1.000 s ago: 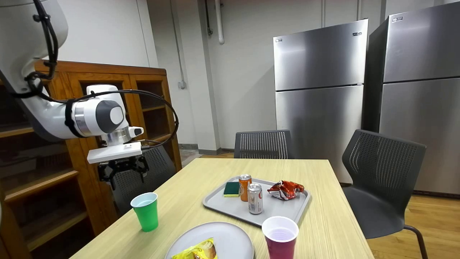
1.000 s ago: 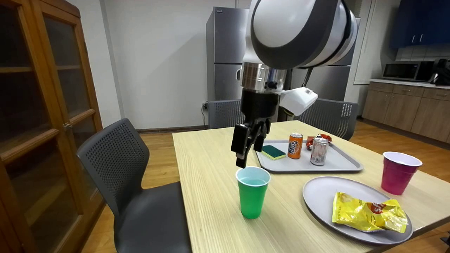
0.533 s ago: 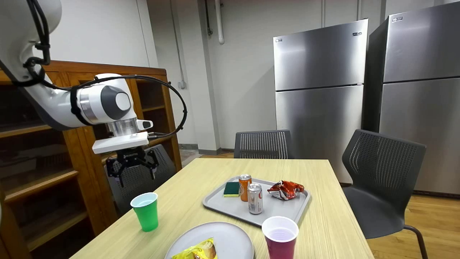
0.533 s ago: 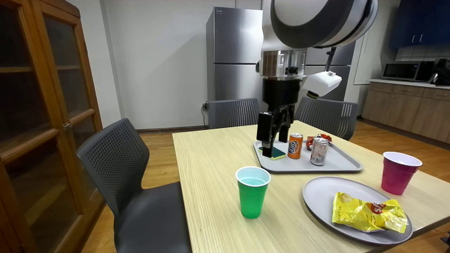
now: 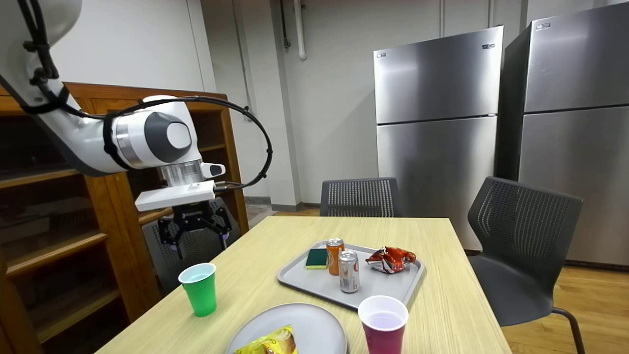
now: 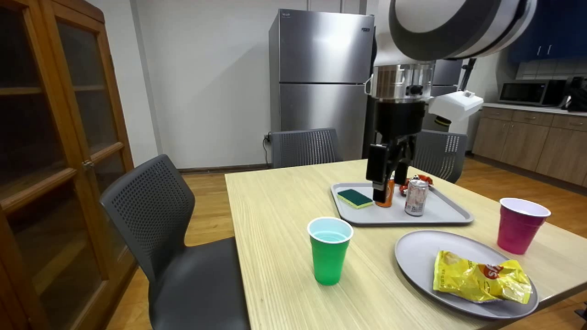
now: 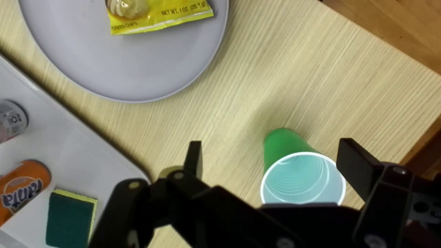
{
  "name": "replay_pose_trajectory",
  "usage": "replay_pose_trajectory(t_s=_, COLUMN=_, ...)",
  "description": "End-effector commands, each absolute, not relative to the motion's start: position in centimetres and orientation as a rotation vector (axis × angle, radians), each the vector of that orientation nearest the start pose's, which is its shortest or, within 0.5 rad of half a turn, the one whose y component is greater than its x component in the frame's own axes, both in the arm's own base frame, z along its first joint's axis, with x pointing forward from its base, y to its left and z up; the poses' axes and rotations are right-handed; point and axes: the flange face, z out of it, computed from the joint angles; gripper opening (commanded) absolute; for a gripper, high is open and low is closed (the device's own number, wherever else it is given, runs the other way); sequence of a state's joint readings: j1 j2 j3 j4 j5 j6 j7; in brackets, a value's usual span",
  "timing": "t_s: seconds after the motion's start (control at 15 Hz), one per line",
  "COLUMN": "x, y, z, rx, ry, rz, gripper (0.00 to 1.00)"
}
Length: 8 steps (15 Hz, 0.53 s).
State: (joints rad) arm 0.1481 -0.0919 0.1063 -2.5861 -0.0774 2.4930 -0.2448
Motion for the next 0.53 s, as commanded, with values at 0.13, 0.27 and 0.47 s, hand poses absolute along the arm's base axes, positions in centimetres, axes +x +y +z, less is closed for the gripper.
replay_pose_trajectory(t_s=0.13, x=40.3, y=7.2, z=29.4, rx=-3.12, ry=-0.742, rz=0.028, gripper=1.0)
replay_pose_trajectory(t_s=0.27, x=39.9, y=6.2, z=29.3, rx=-3.129, ry=-0.704, rz=0.034, gripper=1.0)
replay_pose_trajectory(t_s=0.47, x=41.0, y=6.8, z=28.5, rx=-3.105, ry=-0.744, rz=0.043, gripper=1.0)
